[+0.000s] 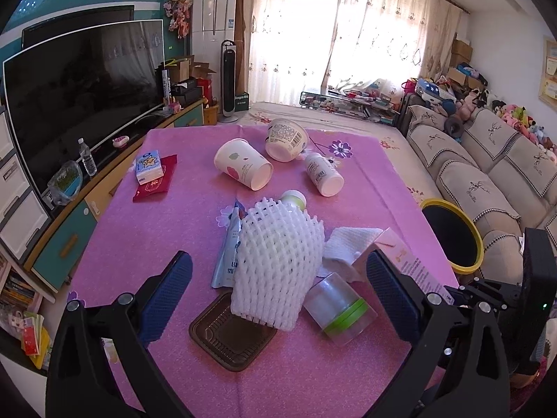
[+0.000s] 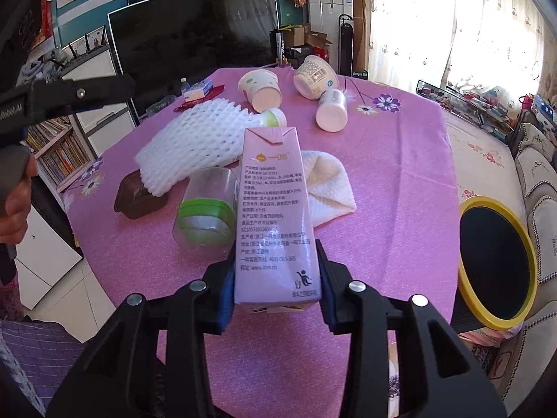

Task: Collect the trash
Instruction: 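Carry the milk carton over the bin and open the right gripper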

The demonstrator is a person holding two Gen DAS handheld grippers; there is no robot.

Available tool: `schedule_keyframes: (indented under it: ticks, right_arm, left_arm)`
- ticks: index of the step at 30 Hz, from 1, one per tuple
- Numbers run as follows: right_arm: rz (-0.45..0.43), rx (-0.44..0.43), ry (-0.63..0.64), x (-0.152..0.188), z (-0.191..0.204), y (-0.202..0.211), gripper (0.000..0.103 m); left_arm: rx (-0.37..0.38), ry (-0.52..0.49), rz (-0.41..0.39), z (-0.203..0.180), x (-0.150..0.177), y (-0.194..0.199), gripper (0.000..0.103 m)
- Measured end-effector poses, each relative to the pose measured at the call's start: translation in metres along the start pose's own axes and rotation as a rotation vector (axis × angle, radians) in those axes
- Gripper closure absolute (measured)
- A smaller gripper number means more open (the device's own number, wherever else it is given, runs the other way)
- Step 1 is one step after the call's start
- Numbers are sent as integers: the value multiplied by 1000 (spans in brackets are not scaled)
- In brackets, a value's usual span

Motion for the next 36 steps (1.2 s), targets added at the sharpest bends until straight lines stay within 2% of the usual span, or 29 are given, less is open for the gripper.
schedule_keyframes:
  ticks: [3,7,15,21,26,31,33,34,35,36]
  right_arm:
    - [-31,14,-29,-6,-13,13,66]
    - [-56,81,-89,-11,-49,22,66]
    - [-86,304,-242,-18,-167,34,66]
    - [-42,426,-357,-17,-251,19,66]
    - [-5,455,-406,-19,-286,-4,66]
    - [12,472,-429,-23,-297,-22,65]
    - [8,487,-436,-24,-303,-27,60]
    - [9,490,-447,-24,-305,-29,47]
    - [1,484,-460,-23,-306,-28,39]
    - [-10,475,-468,-22,-304,-26,38]
  left_arm:
    - [15,-6,-1,-6,-1,-1,5]
    - [25,-18,4,-13,-2,-4,5]
    - [24,-36,13,-26,-4,-10,5]
    - [30,-48,24,-35,-7,-17,5]
    - [30,-66,27,-43,-10,-18,5]
    - [28,-67,27,-44,-11,-19,5]
    - [30,-70,30,-45,-11,-19,5]
    - [31,-73,32,-46,-11,-20,5]
    - [31,-76,33,-47,-11,-20,5]
    - [33,-78,35,-48,-10,-20,5]
Point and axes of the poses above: each gripper's, at about its wrist camera, not at the fingertips, and y roughly against the way its jaws point, z to its left, x to its underside, the point moved 5 cm from there along -y, roughly the way its jaws point, and after that the axes turned 10 degrees about -y, right-handed, at the moved point
